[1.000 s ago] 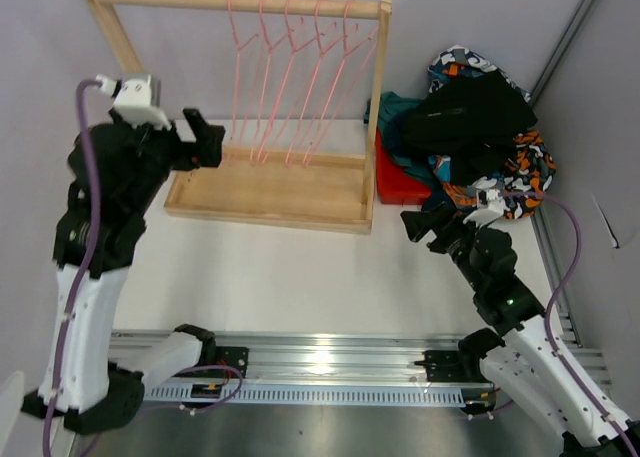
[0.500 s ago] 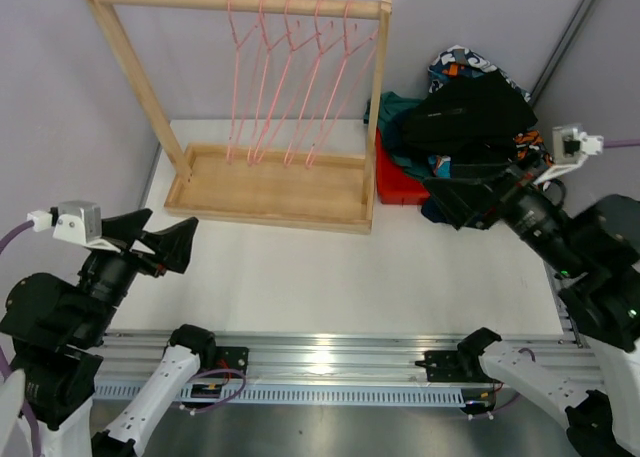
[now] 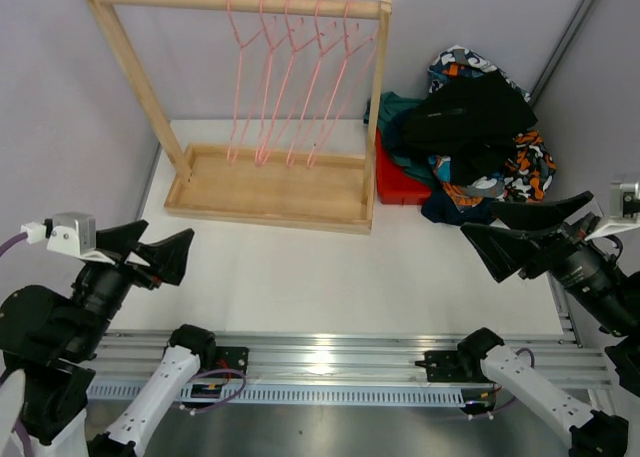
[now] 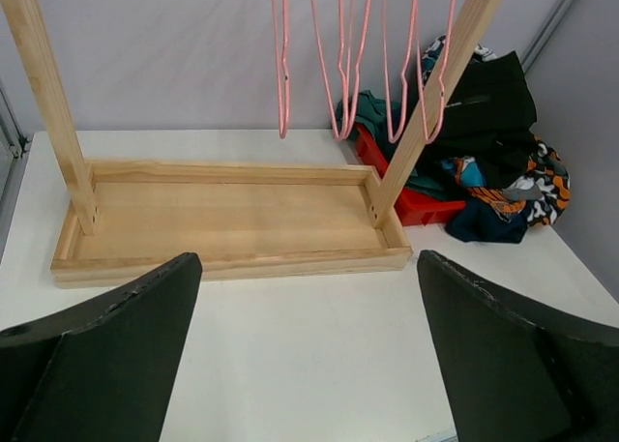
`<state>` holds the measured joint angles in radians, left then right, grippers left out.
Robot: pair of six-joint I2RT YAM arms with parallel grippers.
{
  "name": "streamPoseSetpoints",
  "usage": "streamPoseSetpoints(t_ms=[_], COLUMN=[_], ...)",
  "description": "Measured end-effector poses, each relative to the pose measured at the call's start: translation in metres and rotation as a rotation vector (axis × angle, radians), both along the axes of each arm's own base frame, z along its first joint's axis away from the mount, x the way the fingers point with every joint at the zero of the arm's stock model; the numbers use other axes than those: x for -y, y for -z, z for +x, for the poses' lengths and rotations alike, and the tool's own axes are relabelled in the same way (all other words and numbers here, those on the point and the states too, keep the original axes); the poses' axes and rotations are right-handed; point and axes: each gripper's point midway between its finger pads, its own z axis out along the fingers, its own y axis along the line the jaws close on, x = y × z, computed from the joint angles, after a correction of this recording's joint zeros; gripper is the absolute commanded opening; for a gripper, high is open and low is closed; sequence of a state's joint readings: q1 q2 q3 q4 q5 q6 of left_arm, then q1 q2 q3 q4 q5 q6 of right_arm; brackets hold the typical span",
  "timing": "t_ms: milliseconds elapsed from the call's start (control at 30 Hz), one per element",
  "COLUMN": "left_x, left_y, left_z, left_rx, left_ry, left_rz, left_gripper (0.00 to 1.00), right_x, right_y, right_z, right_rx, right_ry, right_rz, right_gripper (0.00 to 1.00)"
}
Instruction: Remove the shorts from the hanger
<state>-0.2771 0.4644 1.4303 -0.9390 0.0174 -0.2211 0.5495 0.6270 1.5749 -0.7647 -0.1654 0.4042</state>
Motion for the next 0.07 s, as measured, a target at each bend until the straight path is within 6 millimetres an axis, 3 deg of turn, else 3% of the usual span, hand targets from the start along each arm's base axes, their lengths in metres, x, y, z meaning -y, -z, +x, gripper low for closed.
streamPoseSetpoints(t_ms=[67], left_x=[-0.0009], left_y=[-0.0001], left_z=[0.0001], left_rx=[0.0], left_ry=[-0.005], left_rz=[0.0], left_gripper=[0.99], right_x=[-0.0019], right_y=[0.0072], right_z=[0.0037], right_rx=[-0.022], right_ry=[0.003], right_rz=[-0.014], right_gripper=[1.0])
